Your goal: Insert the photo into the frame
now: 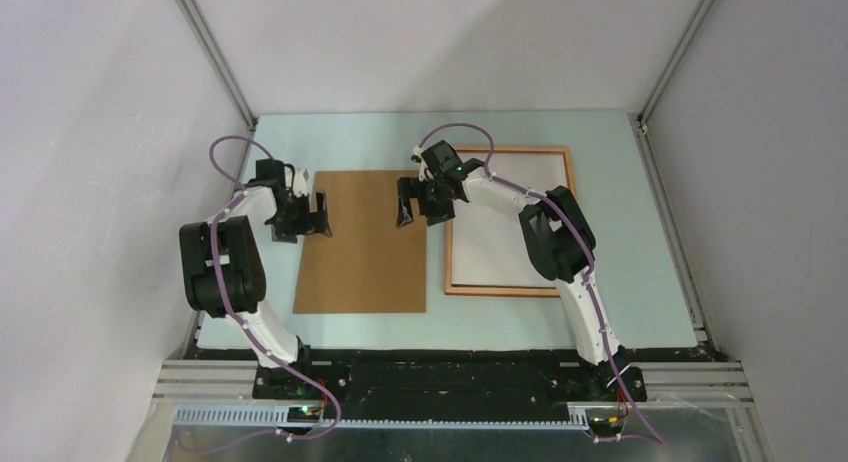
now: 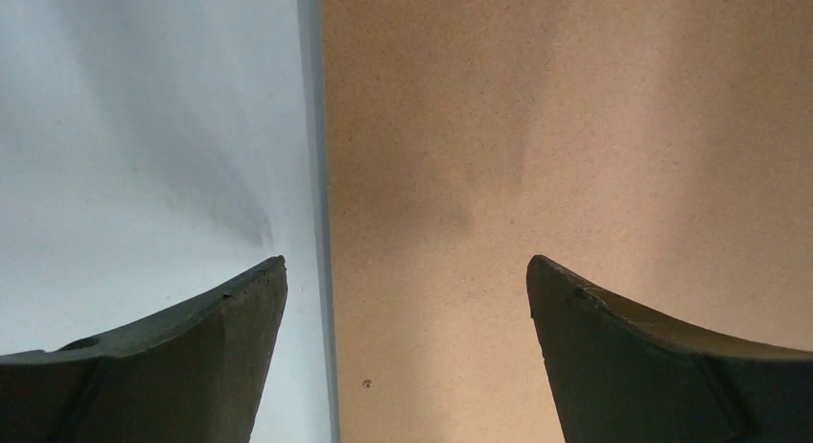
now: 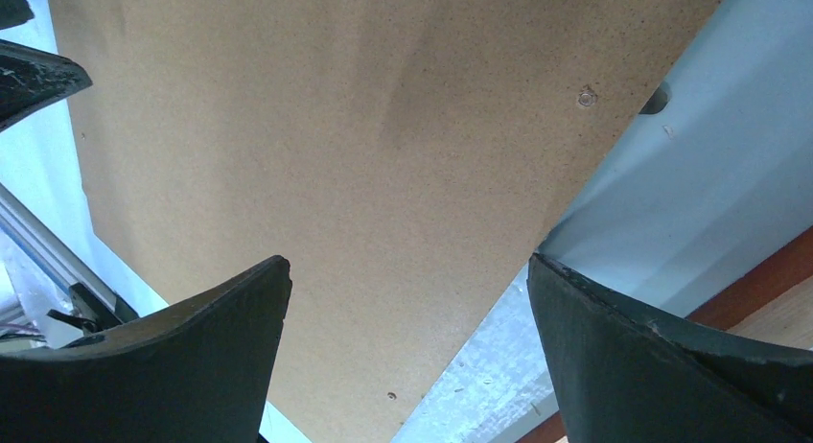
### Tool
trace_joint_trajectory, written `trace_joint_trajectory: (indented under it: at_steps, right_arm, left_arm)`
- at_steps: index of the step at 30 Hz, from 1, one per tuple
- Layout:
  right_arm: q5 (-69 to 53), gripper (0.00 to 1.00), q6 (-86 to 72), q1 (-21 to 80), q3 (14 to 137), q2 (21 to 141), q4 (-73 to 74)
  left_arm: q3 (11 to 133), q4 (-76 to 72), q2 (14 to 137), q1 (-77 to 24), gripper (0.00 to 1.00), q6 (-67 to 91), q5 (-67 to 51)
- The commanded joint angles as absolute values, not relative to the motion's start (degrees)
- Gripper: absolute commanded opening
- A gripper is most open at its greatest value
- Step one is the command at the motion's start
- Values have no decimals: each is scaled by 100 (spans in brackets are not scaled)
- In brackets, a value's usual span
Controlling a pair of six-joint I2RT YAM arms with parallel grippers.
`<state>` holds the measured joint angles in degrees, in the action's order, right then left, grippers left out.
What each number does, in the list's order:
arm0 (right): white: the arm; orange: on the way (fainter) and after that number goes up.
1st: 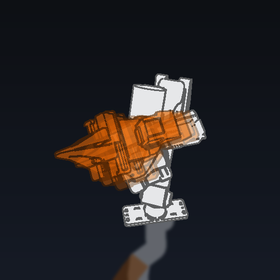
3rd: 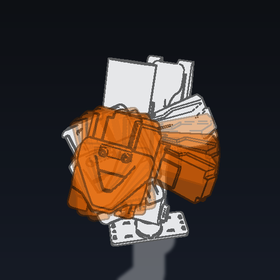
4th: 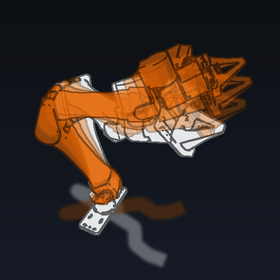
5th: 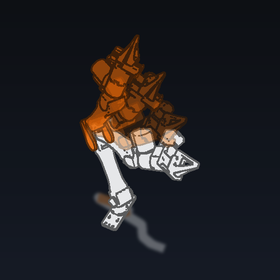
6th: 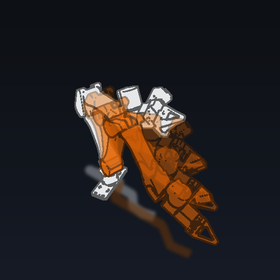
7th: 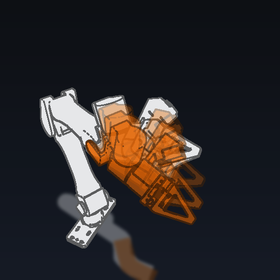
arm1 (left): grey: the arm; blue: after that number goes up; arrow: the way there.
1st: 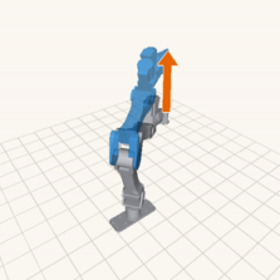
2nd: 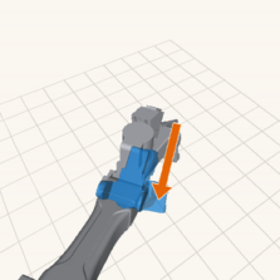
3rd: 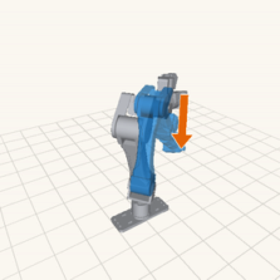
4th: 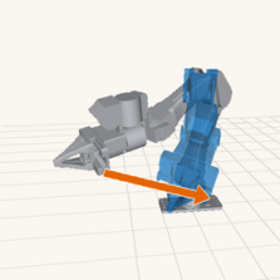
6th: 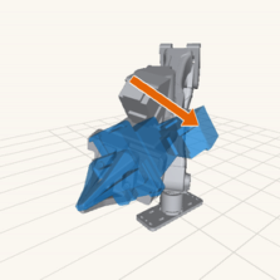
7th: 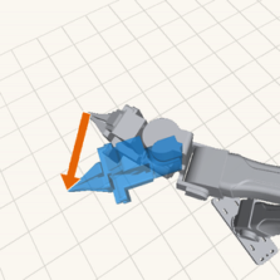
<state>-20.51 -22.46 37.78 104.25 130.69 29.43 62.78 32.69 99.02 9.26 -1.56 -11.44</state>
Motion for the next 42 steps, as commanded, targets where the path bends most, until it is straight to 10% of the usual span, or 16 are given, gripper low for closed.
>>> trace_joint_trajectory:
  at_steps: [1, 42]
  right_arm:
    - [-2269, 97, -2356, 3771, 10364, 13306, 2903]
    - [-3289, 97, -2462, 3547, 10288, 13275, 2666]
  left_arm:
    - [6439, 3247, 9970, 965, 99, -48, -1464]
    - [6319, 3473, 9319, 977, 94, -399, -3447]
